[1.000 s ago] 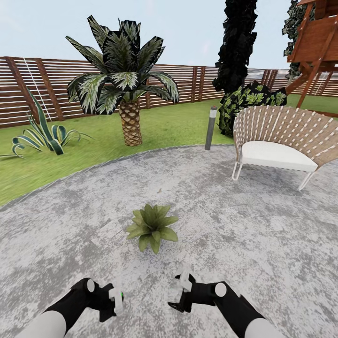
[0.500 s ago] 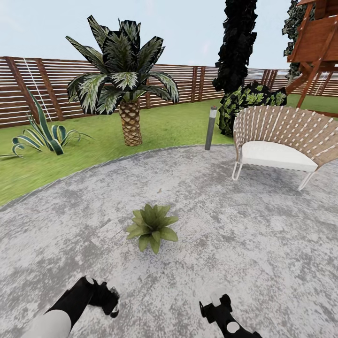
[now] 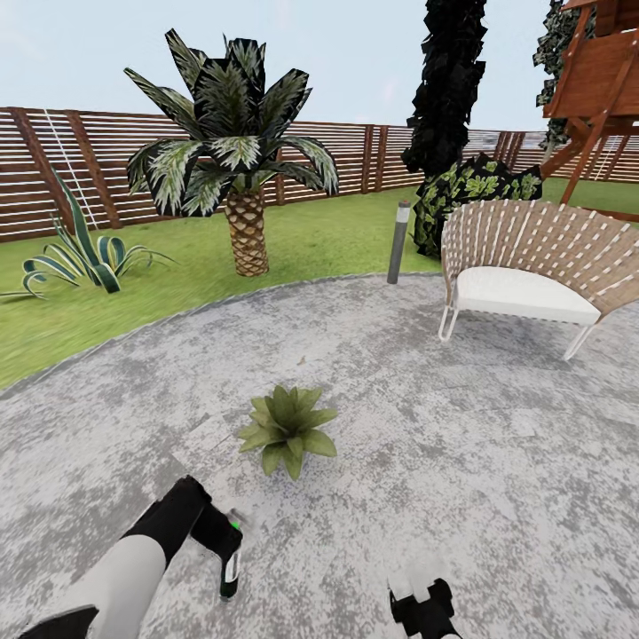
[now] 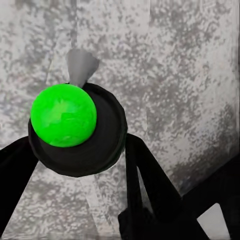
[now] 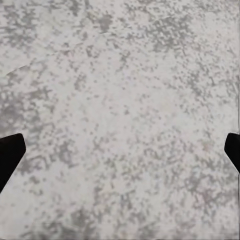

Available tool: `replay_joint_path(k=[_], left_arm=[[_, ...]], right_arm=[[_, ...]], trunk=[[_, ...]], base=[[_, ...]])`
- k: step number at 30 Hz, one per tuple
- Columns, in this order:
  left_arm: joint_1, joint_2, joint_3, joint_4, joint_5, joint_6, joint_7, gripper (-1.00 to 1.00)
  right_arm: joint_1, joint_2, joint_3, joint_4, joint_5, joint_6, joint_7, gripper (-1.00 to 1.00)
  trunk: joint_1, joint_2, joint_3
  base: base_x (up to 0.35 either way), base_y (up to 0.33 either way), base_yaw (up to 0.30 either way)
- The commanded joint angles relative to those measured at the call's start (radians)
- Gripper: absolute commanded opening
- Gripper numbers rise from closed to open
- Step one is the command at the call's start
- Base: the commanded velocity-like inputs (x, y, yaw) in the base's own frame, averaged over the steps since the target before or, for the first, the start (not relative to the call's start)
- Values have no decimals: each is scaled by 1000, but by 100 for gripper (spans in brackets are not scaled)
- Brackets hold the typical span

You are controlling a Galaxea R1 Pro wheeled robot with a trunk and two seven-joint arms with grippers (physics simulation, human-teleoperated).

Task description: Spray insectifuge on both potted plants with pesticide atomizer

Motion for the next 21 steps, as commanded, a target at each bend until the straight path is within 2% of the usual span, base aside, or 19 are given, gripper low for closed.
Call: replay_joint_path(k=[1,2,5,7,11,14,15,16,17,18,21], left_arm=[[-14,-3,-20,-2,-9,32,-10,-100],[-20,-3,-44,-2,-9,47,-11,-100],[-42,-5,-152,-2,-8,104,-15,-100],[-49,-7,-174,-2,-9,116,-15,-100],[-52,-12,-184,-2,-9,120,-17,-100],[-73,-17,-202,0,-9,121,-32,-100],[-88,-17,-242,0,-10,122,-81,-100],[-96,-17,-283,0,-14,122,-137,-100],[-104,-16,-340,-1,-28,122,-211,-100],[-112,-16,-377,-2,-46,124,-256,-100],[-133,-15,-416,-28,-98,164,-322,-100]], right_arm=[[2,-5,2,1,11,-1,-9,100],[3,-7,2,1,11,-1,-9,100],[8,-12,3,3,10,-1,-8,100],[10,-12,3,8,9,0,-7,100],[14,-12,3,12,7,0,-7,100],[15,-12,2,12,-36,0,-7,100],[15,-12,2,11,-91,1,-7,100],[15,-12,3,11,-130,1,-7,100],[15,-12,4,11,-158,1,-6,100],[15,-11,5,11,-169,1,-6,100],[15,-7,5,10,-179,1,-6,100]], trunk=[[0,0,-1],[0,0,-1],[0,0,-1],[0,0,-1],[0,0,-1],[0,0,-1],[0,0,-1],[0,0,-1],[0,0,-1],[0,0,-1],[0,0,-1]], base=[[0,0,0],[26,0,0],[210,22,0],[309,68,0],[328,78,0],[315,79,0],[169,34,0],[86,17,0],[35,7,0],[18,4,0],[7,1,0]])
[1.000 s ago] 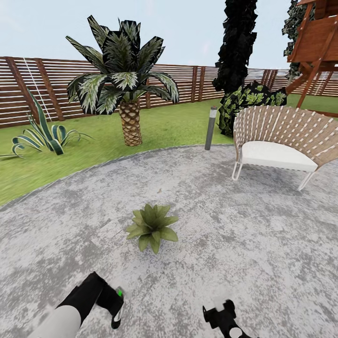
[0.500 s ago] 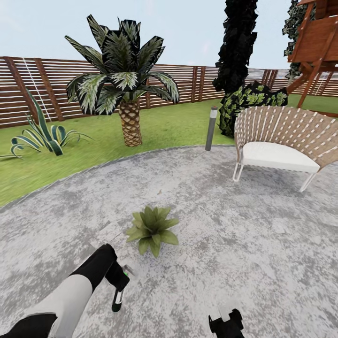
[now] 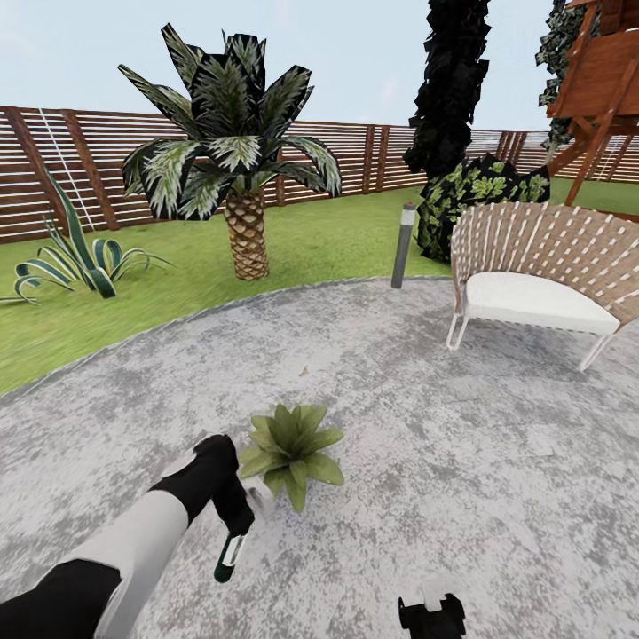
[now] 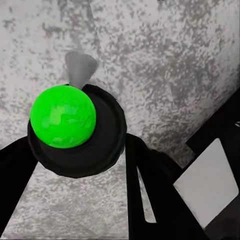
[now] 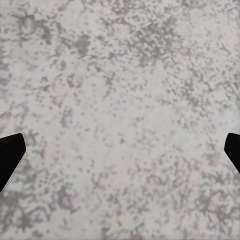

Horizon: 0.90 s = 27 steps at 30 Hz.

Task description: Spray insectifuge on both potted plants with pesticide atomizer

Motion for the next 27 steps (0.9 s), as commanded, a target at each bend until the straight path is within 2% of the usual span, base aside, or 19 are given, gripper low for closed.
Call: replay_joint_path(k=[1,3,6,7,8,13,15,23,27], left_arm=[[-6,0,-4,-14,-16,16,-23,-100],[-16,0,-9,-43,-39,24,-71,-100],[-30,-2,-10,-79,-107,29,-155,-100],[-39,-8,-8,-109,-194,38,-236,-100],[-39,-7,-8,-116,-214,57,-251,-100],[-53,-8,-9,-126,-224,86,-258,-100],[-79,-9,-9,-133,-228,89,-260,-100],[-71,-8,-10,-133,-228,89,-260,-100],[-66,-8,-10,-133,-228,88,-260,-100]], right_arm=[[-1,1,8,1,-6,-3,-5,100],[-1,2,8,0,-7,-3,-4,100],[-1,3,9,1,-7,-3,-2,100],[-1,3,9,2,-5,-3,-2,100],[-1,2,9,3,-4,-3,-2,100],[-1,1,8,3,-5,-3,-3,100],[-1,2,8,2,-6,-3,-6,100],[-1,1,8,3,-6,-3,-6,100],[-1,-1,8,3,-6,-3,-5,100]], trunk=[[0,0,-1],[0,0,-1],[0,0,-1],[0,0,-1],[0,0,-1],[0,0,-1],[0,0,-1],[0,0,-1],[0,0,-1]], base=[[2,0,0],[1,0,0],[0,0,0],[0,0,0],[0,0,0],[0,0,0],[3,0,0],[219,0,0],[70,0,0]])
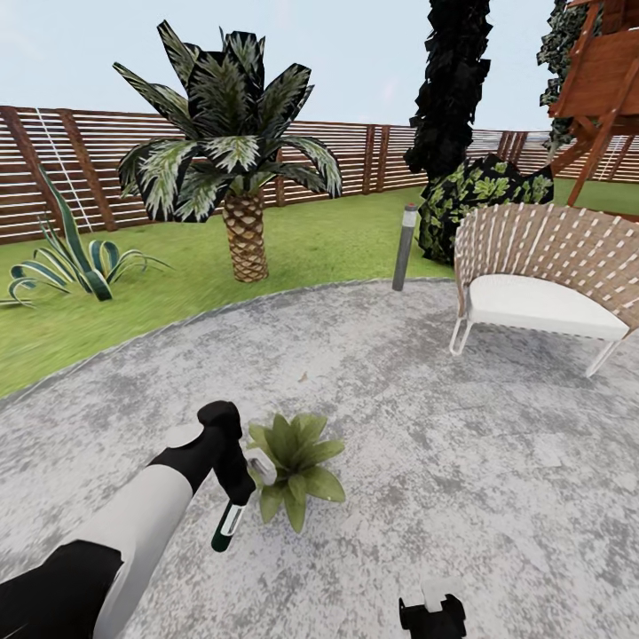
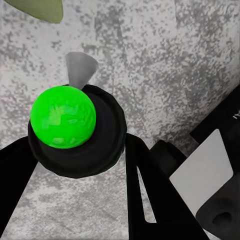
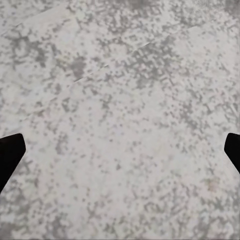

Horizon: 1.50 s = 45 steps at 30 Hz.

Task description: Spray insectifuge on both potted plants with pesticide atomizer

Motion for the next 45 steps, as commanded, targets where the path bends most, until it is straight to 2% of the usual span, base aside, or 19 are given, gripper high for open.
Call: replay_joint_path(k=[1,7,12,14,16,18,19,20,24,28,29,31,34,36,41,45], left_arm=[[0,0,-1,-1,-9,10,-10,-100],[2,-5,-7,0,-8,10,-10,-100],[8,3,-11,10,-8,9,-7,-100],[30,8,-12,15,-9,8,-3,-100],[64,5,-9,15,-10,8,29,-100],[69,-1,-3,15,-9,8,74,-100],[69,-18,-3,16,-9,63,118,-100],[72,-17,0,24,-1,77,137,-100],[93,-21,-1,116,2,78,151,-100],[102,-9,20,130,8,78,158,-100],[104,-7,34,130,11,77,159,-100],[104,-5,39,115,15,77,159,-100],[99,-9,60,25,14,78,159,-100],[92,-15,67,3,15,79,155,-100],[89,-27,70,0,14,77,147,-100],[110,-15,66,8,12,73,150,-100]], right_arm=[[-1,0,8,1,-5,-3,-5,100],[-1,-2,8,2,-3,-3,-5,100],[1,-2,8,3,-3,-3,-4,100],[4,-3,8,3,-3,-3,-4,100],[5,-3,8,3,-3,-3,-4,100],[5,-4,8,3,-1,-3,-3,100],[5,-5,8,3,0,-3,-4,100],[5,-5,9,3,0,-3,-4,100],[8,-6,8,3,0,-3,-4,100],[12,-6,9,3,0,-3,-4,100],[13,-6,8,3,0,-3,-4,100],[14,-6,8,3,0,-3,-4,100],[15,-6,9,3,0,-3,-4,100],[15,-6,9,3,0,-3,-4,100],[15,-6,9,3,0,-3,-4,100],[15,-6,10,3,0,-3,-4,100]], trunk=[[0,0,-1],[0,0,-1],[0,0,-1],[0,0,-1],[0,0,-1],[0,0,-1],[0,0,-1],[0,0,-1],[0,0,-1],[0,0,-1],[0,0,-1],[0,0,-1],[0,0,-1],[0,0,-1],[0,0,-1],[0,0,-1]], base=[[15,0,0],[3,0,0],[0,0,0],[0,0,0],[0,0,0],[0,0,0],[0,0,0],[0,0,0],[0,0,0],[0,0,0],[0,0,0],[0,0,0],[0,0,0],[0,0,0],[0,0,0],[0,0,0]])
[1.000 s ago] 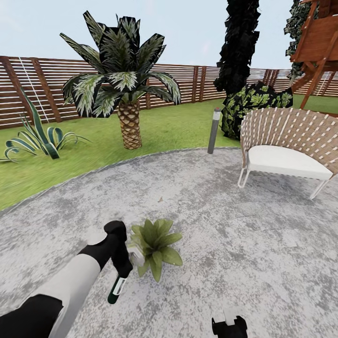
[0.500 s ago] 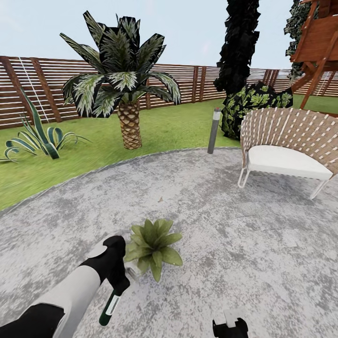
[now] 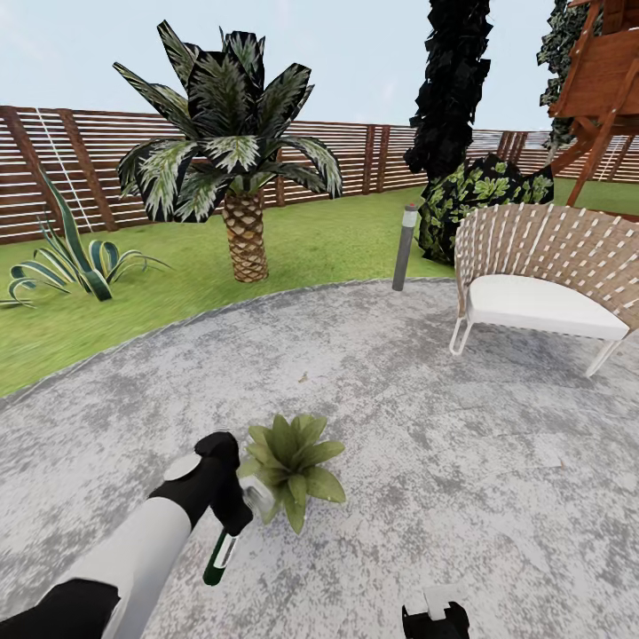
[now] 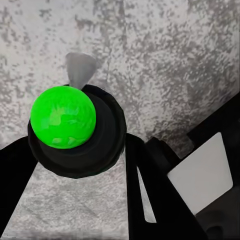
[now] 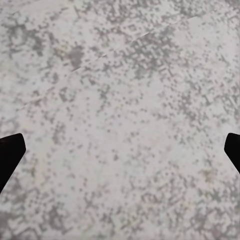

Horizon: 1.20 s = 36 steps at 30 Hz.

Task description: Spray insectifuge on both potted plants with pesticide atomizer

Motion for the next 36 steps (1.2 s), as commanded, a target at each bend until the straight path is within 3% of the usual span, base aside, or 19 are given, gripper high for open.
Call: replay_joint_path(k=[1,3,8,17,36], left_arm=[[15,2,0,-1,-11,8,-7,-100],[46,6,2,-1,-16,7,-4,-100],[54,9,1,-14,-15,6,-3,-100],[-5,1,1,-18,-9,10,-12,-100],[0,-15,-3,-11,-15,8,-11,-100]], right_arm=[[-1,0,8,1,-4,-3,-5,100],[1,0,8,1,-4,-3,-5,100],[1,0,8,1,-4,-3,-4,100],[0,0,7,1,-4,-4,-5,100],[1,0,8,1,-4,-4,-5,100]], trunk=[[0,0,-1],[0,0,-1],[0,0,-1],[0,0,-1],[0,0,-1]], base=[[0,0,0],[0,0,0],[0,0,0],[0,0,0],[67,0,0]])
